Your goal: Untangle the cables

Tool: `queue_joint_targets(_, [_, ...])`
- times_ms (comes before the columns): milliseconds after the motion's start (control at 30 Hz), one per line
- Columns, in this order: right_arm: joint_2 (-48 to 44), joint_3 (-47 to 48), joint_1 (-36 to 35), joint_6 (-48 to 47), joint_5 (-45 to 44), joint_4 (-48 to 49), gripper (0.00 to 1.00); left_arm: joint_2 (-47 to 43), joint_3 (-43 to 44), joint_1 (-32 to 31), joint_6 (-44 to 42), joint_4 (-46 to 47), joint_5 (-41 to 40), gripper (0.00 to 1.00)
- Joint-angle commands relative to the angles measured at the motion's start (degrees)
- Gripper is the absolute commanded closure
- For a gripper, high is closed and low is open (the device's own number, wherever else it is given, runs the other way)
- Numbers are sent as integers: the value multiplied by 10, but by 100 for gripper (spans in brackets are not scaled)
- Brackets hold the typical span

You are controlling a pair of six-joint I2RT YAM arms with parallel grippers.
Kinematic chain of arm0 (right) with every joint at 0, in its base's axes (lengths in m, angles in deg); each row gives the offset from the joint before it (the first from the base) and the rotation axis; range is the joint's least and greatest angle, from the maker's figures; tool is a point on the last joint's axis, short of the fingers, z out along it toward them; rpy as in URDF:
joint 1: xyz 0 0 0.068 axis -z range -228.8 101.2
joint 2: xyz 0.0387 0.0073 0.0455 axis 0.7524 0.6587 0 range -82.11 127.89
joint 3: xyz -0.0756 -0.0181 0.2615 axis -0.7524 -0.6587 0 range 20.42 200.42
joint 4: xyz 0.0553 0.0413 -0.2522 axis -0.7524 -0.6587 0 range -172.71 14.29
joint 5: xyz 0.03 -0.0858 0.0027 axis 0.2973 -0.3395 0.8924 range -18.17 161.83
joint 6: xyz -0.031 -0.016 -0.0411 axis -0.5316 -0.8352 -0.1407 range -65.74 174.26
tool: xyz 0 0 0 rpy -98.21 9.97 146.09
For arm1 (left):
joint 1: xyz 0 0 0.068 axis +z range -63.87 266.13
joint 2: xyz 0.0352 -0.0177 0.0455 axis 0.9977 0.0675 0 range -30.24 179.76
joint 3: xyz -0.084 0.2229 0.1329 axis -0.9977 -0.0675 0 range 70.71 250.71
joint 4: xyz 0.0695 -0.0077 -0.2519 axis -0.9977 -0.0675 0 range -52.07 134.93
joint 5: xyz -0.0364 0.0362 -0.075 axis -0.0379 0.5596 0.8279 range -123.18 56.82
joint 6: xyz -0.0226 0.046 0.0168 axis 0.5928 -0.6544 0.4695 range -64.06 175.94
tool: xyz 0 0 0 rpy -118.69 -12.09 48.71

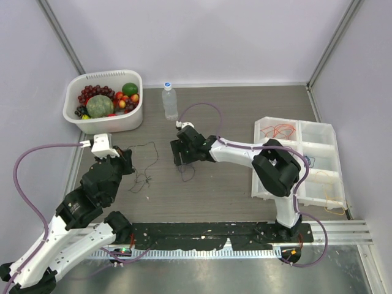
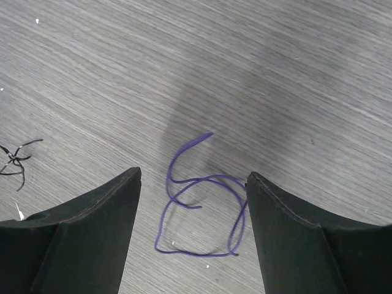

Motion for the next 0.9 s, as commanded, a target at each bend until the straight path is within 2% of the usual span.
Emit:
queue_joint_targets(0, [17, 27, -24, -3, -57, -4, 26, 1, -1, -2, 13, 5, -20, 100])
queue_joint_targets(167, [41, 54, -57, 2, -128, -61, 29, 2, -7, -2, 12, 12, -20, 100])
queue_joint_targets(300, [71, 78, -79, 3, -193, -108, 35, 2, -12, -2, 11, 14, -20, 100])
queue_joint_targets(367, [73, 79, -79, 10, -204, -118, 47, 1, -11, -2, 10, 12, -21, 100])
queue_joint_targets(400, [70, 77, -79, 8, -206, -117, 59, 1, -11, -2, 9, 12, -20, 100])
queue_joint_targets(467, [51, 53, -77, 10, -204, -104, 72, -1, -10, -2, 8, 13, -22, 100])
queue_joint_targets(600, [-23, -7, -57, 19, -179, -44, 95, 0, -8, -2, 4, 13, -25, 100])
queue_joint_targets(633, [-51, -13, -46, 22, -177, -39, 98, 0, -9, -2, 4, 14, -25, 100])
queue_joint_targets(867, [-234, -116, 57, 64, -169, 12, 99, 5, -12, -2, 2, 20, -23, 100])
